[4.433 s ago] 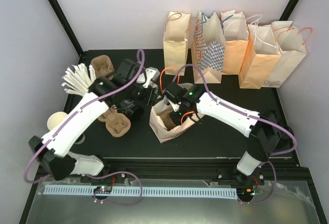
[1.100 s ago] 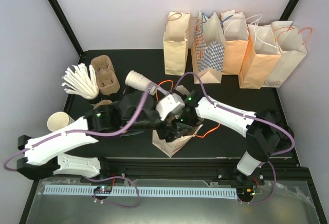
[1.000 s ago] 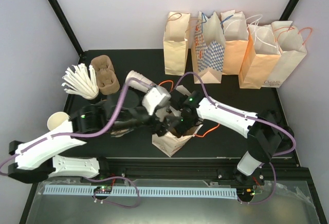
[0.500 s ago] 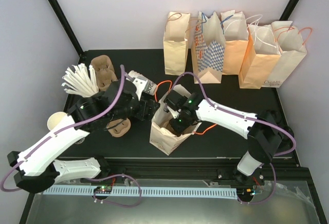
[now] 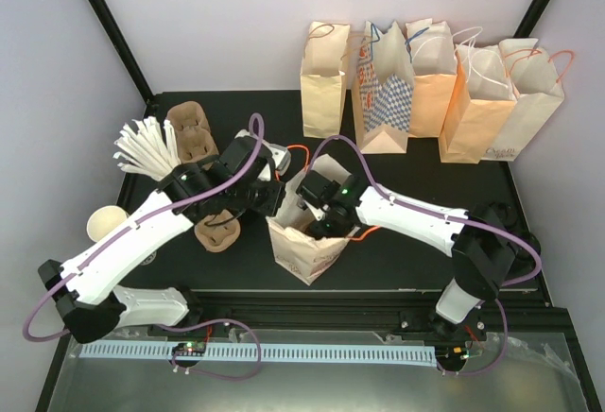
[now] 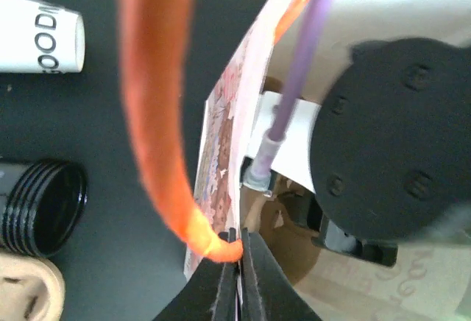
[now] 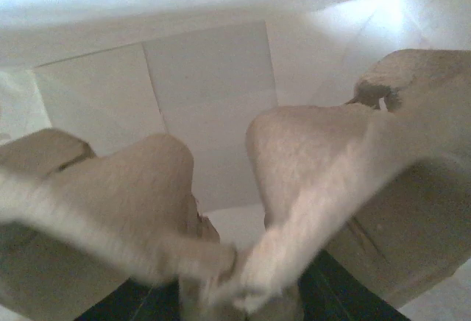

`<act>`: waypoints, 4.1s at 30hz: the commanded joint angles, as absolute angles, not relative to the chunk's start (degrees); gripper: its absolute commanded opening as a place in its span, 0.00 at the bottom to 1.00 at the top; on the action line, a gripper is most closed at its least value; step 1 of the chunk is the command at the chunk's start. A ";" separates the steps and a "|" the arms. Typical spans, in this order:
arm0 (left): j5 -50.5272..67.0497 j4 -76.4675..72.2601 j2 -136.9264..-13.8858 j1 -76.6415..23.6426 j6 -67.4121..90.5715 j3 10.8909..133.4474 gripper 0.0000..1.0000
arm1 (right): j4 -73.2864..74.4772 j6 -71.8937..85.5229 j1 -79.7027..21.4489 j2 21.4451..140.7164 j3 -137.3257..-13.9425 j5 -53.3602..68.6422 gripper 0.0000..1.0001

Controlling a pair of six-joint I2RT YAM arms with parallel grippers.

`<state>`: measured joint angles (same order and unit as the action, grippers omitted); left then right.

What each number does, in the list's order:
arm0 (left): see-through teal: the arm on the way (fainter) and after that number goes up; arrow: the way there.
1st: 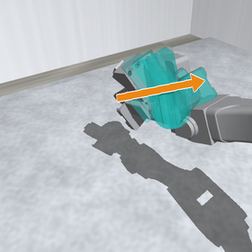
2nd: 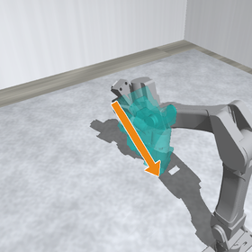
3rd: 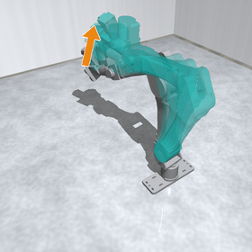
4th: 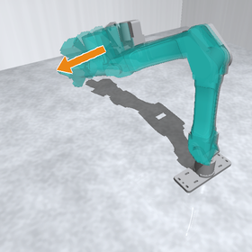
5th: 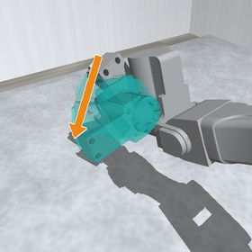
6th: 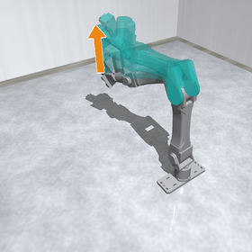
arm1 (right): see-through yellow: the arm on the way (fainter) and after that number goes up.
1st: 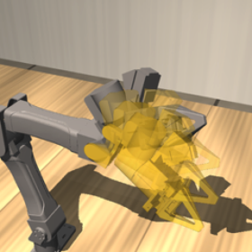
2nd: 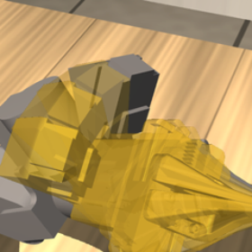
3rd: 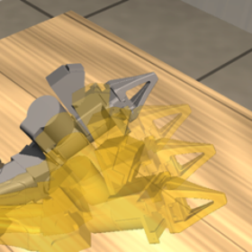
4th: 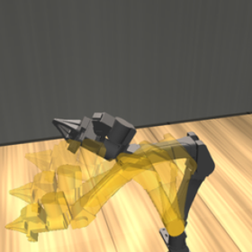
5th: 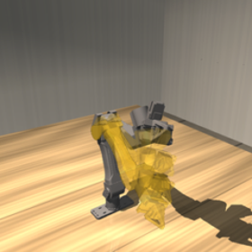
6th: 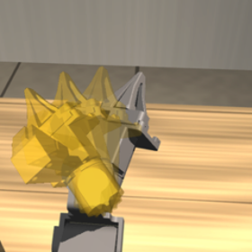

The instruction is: Pack the takeout coffee

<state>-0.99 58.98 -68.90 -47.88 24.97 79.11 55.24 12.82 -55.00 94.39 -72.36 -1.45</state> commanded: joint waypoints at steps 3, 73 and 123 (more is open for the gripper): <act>4.28 62.93 -72.65 -44.68 20.30 81.87 0.02 | 52.39 11.16 -56.31 94.05 -70.62 -4.67 0.37; 10.74 59.72 -80.07 -40.27 7.75 90.78 0.02 | 51.27 16.57 -56.59 91.56 -70.85 -10.30 1.00; 9.32 62.03 -88.12 -40.17 8.35 100.27 0.02 | 79.07 15.44 -34.48 94.17 -109.75 -10.93 0.65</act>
